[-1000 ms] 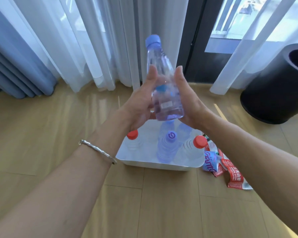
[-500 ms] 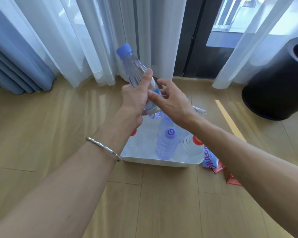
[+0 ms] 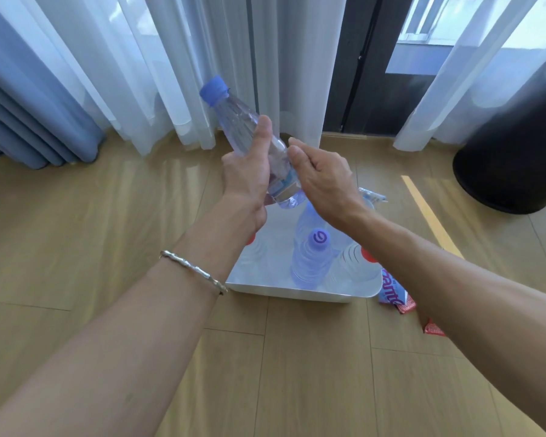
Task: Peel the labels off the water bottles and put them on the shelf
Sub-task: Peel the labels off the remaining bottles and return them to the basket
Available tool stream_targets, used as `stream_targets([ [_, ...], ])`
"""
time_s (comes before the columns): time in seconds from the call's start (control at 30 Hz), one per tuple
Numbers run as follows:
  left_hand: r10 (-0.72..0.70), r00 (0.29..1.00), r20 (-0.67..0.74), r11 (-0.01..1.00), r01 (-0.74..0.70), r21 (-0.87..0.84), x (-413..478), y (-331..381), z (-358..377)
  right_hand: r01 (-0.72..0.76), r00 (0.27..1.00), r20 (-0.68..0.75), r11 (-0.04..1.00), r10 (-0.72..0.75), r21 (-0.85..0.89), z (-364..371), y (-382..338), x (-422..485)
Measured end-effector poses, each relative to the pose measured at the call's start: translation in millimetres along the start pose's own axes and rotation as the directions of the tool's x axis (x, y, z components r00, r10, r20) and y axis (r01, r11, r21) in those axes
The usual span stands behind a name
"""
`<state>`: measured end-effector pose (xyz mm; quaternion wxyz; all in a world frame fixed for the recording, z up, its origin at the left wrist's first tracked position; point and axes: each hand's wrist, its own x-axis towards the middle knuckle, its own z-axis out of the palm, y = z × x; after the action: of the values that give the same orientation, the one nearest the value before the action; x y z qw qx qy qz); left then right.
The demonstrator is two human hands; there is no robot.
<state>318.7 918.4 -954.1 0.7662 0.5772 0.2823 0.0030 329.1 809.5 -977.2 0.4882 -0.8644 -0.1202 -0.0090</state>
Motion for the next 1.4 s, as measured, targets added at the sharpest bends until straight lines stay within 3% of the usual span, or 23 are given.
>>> stream_targets([
  [0.13, -0.016, 0.997, -0.070, 1.000, 0.014, -0.028, 2.7, -0.1, 0.1, -0.029, 0.995, -0.093, 0.997, 0.035, 0.069, 4.2, -3.7, 2.8],
  [0.4, 0.090, 0.988, -0.129, 0.996, -0.087, 0.029, 9.0, -2.9, 1.2, 0.008, 0.999, -0.051, 0.998, -0.005, 0.069, 14.0, -5.8, 1.0],
  [0.53, 0.125, 0.985, -0.121, 0.992, -0.120, 0.045, 13.3, -3.4, -2.4, -0.056, 0.998, -0.016, 0.995, 0.057, 0.087, 11.1, -6.0, 6.8],
  [0.6, 0.112, 0.990, -0.088, 0.994, -0.112, 0.012, 15.6, -0.4, -8.0, -0.158, 0.985, -0.029, 0.956, 0.170, 0.246, 1.3, -5.1, 13.1],
  [0.67, 0.076, 0.992, -0.096, 0.997, -0.079, -0.023, 19.0, 3.8, -15.2, -0.252, 0.959, 0.001, 0.849, 0.284, 0.465, -15.0, -3.6, 17.7],
  [0.7, 0.063, 0.992, -0.108, 0.997, -0.068, -0.040, 21.5, 5.4, -18.5, -0.252, 0.958, 0.001, 0.836, 0.288, 0.487, -23.6, -1.5, 18.9],
  [0.9, 0.081, 0.989, -0.127, 0.994, -0.089, -0.066, 21.0, 7.4, -16.1, -0.151, 0.988, 0.061, 0.969, 0.141, 0.196, -15.7, 0.1, 12.6],
  [1.03, 0.108, 0.993, -0.048, 0.993, -0.110, -0.041, 11.2, 2.1, -1.1, -0.152, 0.984, 0.117, 0.969, 0.131, 0.194, 7.9, -9.8, 4.1],
  [1.23, 0.094, 0.996, -0.009, 0.994, -0.094, -0.049, 5.7, 2.1, 4.3, -0.108, 0.994, 0.009, 0.982, 0.108, 0.152, 3.6, -7.5, -2.0],
  [1.4, 0.031, 0.998, -0.052, 0.994, -0.036, -0.105, 6.0, 1.7, 5.4, 0.027, 0.993, -0.118, 0.994, -0.015, 0.103, 4.5, -9.5, -4.3],
])
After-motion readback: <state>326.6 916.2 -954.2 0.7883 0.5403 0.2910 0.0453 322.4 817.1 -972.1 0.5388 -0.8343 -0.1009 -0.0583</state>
